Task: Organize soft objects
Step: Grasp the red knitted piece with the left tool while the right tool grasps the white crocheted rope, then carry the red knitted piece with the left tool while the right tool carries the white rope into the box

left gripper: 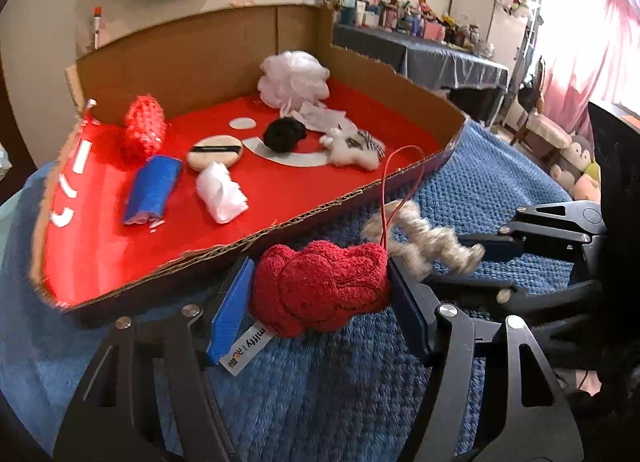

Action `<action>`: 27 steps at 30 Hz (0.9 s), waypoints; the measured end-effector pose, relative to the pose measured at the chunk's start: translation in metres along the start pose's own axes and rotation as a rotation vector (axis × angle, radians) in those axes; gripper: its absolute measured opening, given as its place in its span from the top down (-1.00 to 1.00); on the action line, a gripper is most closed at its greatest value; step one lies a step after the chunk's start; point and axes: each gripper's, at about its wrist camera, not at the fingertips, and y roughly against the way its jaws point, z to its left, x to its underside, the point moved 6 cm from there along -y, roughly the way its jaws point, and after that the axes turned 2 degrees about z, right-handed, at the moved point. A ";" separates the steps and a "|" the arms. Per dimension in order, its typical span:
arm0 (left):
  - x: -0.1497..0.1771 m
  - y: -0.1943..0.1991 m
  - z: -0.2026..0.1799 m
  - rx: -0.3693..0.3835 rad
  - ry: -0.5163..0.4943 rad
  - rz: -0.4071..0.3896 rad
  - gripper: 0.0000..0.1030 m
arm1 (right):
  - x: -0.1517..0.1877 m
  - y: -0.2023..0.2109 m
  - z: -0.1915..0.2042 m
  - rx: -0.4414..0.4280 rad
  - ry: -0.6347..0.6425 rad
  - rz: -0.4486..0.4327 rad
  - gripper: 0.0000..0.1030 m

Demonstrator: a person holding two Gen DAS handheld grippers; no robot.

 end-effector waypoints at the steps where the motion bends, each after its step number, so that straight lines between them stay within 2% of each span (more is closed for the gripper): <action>1: 0.001 0.004 0.000 -0.005 0.004 -0.009 -0.26 | 0.001 0.003 -0.001 0.004 -0.007 -0.006 0.43; 6: 0.010 0.022 0.001 -0.007 0.033 -0.033 -0.26 | 0.009 0.025 -0.014 0.022 -0.074 -0.045 0.43; 18: 0.025 0.028 0.007 -0.008 0.083 -0.035 -0.26 | 0.015 0.031 -0.020 0.040 -0.114 -0.056 0.43; 23: 0.012 0.037 0.008 0.008 0.073 -0.060 -0.26 | -0.008 0.042 -0.019 0.018 -0.089 -0.095 0.43; 27: -0.019 0.043 0.019 0.045 0.071 -0.079 -0.26 | -0.052 0.044 -0.025 -0.013 -0.056 -0.122 0.43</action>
